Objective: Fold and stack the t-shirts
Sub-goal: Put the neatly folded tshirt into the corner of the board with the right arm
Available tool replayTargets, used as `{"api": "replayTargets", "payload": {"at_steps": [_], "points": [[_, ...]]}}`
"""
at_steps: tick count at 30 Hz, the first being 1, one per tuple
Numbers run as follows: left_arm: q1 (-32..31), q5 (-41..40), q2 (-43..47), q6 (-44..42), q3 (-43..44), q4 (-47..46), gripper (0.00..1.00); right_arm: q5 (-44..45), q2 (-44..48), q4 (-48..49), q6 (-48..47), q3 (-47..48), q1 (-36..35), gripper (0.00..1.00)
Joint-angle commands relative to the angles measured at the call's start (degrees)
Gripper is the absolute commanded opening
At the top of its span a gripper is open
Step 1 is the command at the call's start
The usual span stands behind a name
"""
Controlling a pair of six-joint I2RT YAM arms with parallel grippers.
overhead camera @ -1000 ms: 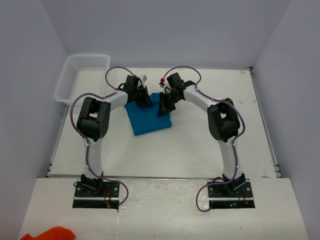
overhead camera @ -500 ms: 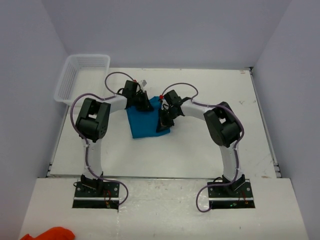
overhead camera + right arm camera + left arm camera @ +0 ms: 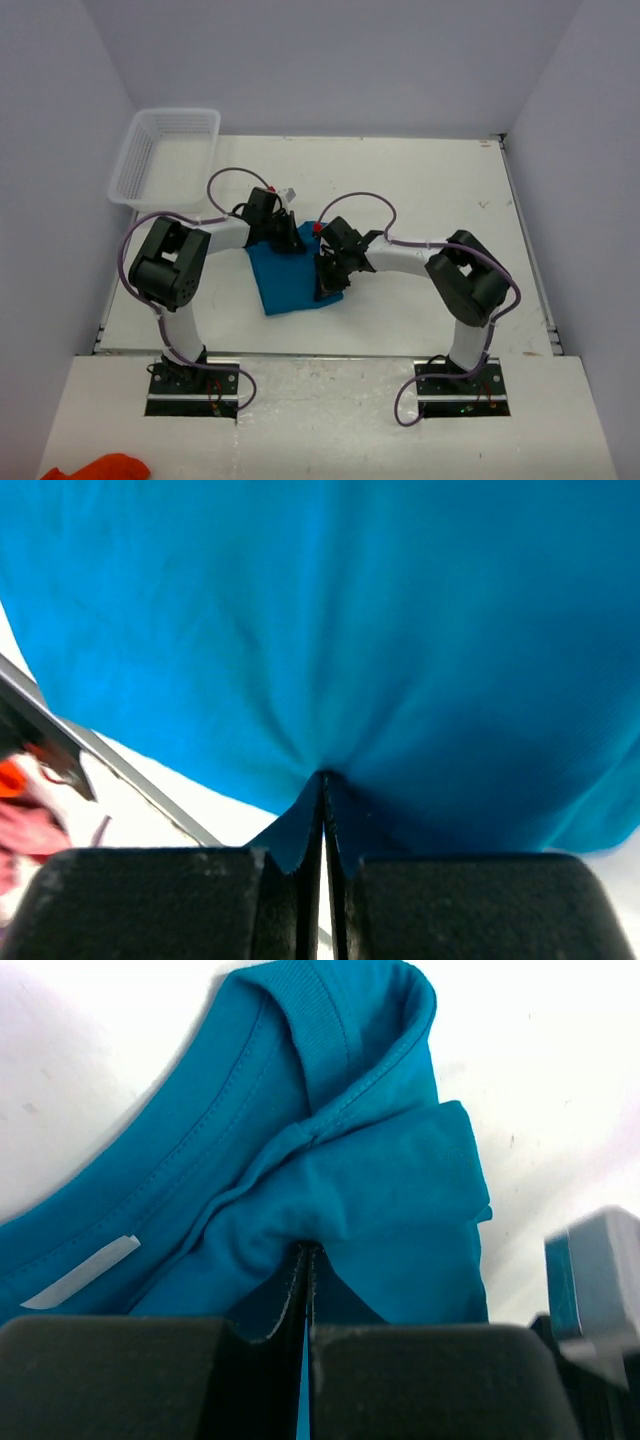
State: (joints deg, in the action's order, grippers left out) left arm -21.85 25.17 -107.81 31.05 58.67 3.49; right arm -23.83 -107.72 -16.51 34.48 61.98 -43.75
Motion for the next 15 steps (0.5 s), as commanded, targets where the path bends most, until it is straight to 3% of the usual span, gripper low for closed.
{"api": "replayTargets", "payload": {"at_steps": [1, 3, 4, 6, 10, 11, 15], "points": [[-1.1, -3.4, 3.3, -0.3, -3.4, -1.6, 0.00, 7.5, 6.5, -6.2, 0.8, -1.1, -4.6, 0.00], [-1.4, -3.5, 3.7, -0.3, -4.3, -1.8, 0.00, 9.9, 11.2, -9.2, 0.7, 0.0, -6.3, 0.11], [-1.5, -3.3, 3.7, -0.2, -4.9, -2.0, 0.00, 11.9, 12.5, -10.3, 0.7, 0.5, -6.7, 0.23], [-1.7, -2.9, 3.5, -0.4, -5.1, -2.3, 0.00, 13.4, 14.6, -14.1, 0.3, 3.0, -6.7, 0.36], [-2.1, -2.8, 3.0, -0.4, -4.4, -2.4, 0.00, 18.2, 16.8, -18.9, -1.0, 6.0, -6.5, 0.74], [-2.2, -2.5, 2.7, -0.5, -4.1, -2.4, 0.00, 19.3, 16.6, -18.8, -1.4, 6.0, -6.4, 0.90], [-2.7, -1.8, 2.3, -0.7, -3.1, -2.4, 0.00, 20.0, 12.9, -17.9, -3.7, 5.9, -3.1, 0.93]]}}
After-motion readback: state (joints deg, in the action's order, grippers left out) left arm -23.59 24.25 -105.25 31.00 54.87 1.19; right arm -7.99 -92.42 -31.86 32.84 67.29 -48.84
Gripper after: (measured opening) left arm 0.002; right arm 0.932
